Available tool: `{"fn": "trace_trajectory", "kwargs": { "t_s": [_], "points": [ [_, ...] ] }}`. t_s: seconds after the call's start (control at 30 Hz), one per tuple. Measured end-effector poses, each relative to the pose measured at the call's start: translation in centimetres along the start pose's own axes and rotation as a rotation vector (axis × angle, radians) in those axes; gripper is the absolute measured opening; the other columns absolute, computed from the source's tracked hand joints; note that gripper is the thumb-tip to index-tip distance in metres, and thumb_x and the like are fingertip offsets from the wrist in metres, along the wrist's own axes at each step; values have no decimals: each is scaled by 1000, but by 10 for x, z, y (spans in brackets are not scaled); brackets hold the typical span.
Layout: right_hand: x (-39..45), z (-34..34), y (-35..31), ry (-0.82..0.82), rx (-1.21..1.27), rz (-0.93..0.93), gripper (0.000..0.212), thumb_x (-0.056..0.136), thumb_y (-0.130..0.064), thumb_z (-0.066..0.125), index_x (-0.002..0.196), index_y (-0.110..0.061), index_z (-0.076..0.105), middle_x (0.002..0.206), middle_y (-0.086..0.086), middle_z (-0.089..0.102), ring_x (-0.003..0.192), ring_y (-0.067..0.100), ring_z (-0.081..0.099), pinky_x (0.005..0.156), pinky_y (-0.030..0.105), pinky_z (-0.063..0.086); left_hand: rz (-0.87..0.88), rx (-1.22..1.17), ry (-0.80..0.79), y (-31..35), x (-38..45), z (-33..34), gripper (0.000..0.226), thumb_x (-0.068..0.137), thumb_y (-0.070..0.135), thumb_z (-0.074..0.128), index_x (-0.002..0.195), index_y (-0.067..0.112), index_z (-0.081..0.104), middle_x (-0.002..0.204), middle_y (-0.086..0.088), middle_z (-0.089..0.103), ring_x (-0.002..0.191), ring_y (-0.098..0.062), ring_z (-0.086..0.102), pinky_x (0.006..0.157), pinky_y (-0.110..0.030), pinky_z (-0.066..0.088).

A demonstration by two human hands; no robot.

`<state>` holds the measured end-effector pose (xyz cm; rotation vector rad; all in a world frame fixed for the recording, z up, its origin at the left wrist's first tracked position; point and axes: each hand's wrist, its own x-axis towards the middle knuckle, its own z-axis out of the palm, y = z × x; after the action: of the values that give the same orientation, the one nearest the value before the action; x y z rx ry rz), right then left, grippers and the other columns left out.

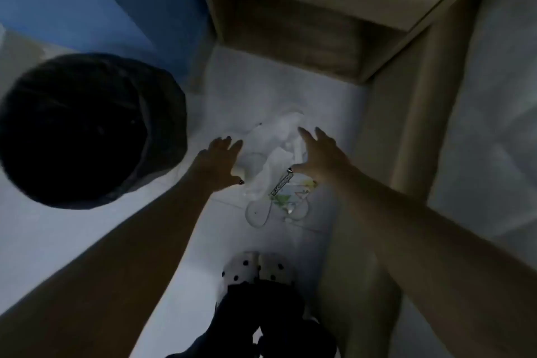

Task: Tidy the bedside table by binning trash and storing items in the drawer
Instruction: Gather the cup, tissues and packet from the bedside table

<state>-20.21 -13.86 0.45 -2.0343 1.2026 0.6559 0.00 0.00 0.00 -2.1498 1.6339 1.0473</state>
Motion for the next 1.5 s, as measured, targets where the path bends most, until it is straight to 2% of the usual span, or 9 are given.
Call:
{"fn": "trace_trajectory", "kwargs": {
  "t_s": [0.13, 0.23, 0.4, 0.57, 0.77, 1.0, 1.13, 1.37, 1.5],
  "points": [
    [54, 63, 9, 5, -36, -29, 104, 76, -47, 74, 153, -35, 4, 162, 10, -7, 147, 38, 10, 109, 53, 32, -24, 71, -75, -25, 38, 67, 112, 73, 53, 73, 153, 20, 2, 162, -10, 0, 149, -31, 4, 117, -53, 18],
    [80, 99, 18, 36, -81, -72, 103, 76, -45, 75, 153, -34, 7, 161, 13, -11, 145, 40, 14, 106, 49, 39, 47, 140, -16, -39, 49, 106, 114, 64, 46, 83, 151, 13, 18, 158, -17, 19, 144, -38, 22, 110, -58, 31],
    [100, 130, 24, 183, -84, -105, 48, 87, -12, 65, 132, -16, 47, 139, 20, 35, 120, 39, 45, 88, 42, 51, 85, 201, 52, -55, 55, 136, 110, 36, 11, 96, 130, 7, 37, 119, -28, 61, 97, -46, 64, 65, -52, 58],
    [80, 118, 30, 205, 127, -26, 9, 84, 0, 55, 87, -3, 62, 95, 19, 63, 90, 32, 62, 65, 27, 35, 64, 173, 42, -46, 43, 116, 91, 53, 9, 90, 134, -1, 48, 120, -29, 58, 97, -46, 61, 69, -53, 57],
    [-19, 26, 16, 216, 157, 86, 23, 80, -4, 62, 63, -13, 49, 77, 15, 58, 74, 26, 52, 61, 28, 30, 39, 111, 21, 1, -20, 11, 83, 85, 24, 67, 150, 11, 18, 144, -15, 37, 125, -34, 42, 95, -46, 42],
    [-144, -142, -20, 326, 197, 178, 11, 77, -5, 65, 78, 5, 61, 84, 25, 67, 82, 38, 63, 62, 39, 38, 27, 265, 84, 58, -102, -188, 74, 81, 36, 67, 143, 20, 30, 133, -7, 50, 121, -30, 47, 102, -47, 34],
    [-182, -246, -57, 408, 234, 215, 6, 79, -8, 64, 74, -8, 60, 87, 17, 69, 85, 34, 64, 60, 28, 31, 23, 250, 145, 71, -129, -303, 71, 81, 36, 65, 143, 22, 31, 134, -6, 50, 127, -31, 42, 110, -54, 23],
    [-193, -403, -122, 557, 394, 150, 17, 76, -4, 60, 71, -19, 54, 70, -1, 58, 74, 24, 56, 52, 23, 34, 39, 75, 294, 80, -123, -456, 74, 83, 43, 63, 144, 17, 30, 134, -8, 50, 121, -28, 49, 97, -38, 42],
    [-167, -477, -140, 669, 405, 89, 15, 79, -8, 64, 93, -13, 67, 87, 6, 69, 85, 27, 63, 67, 27, 42, 35, -158, 365, 92, -84, -519, 76, 80, 43, 67, 142, 16, 33, 130, -10, 54, 117, -28, 53, 93, -38, 47]
  ]
}}
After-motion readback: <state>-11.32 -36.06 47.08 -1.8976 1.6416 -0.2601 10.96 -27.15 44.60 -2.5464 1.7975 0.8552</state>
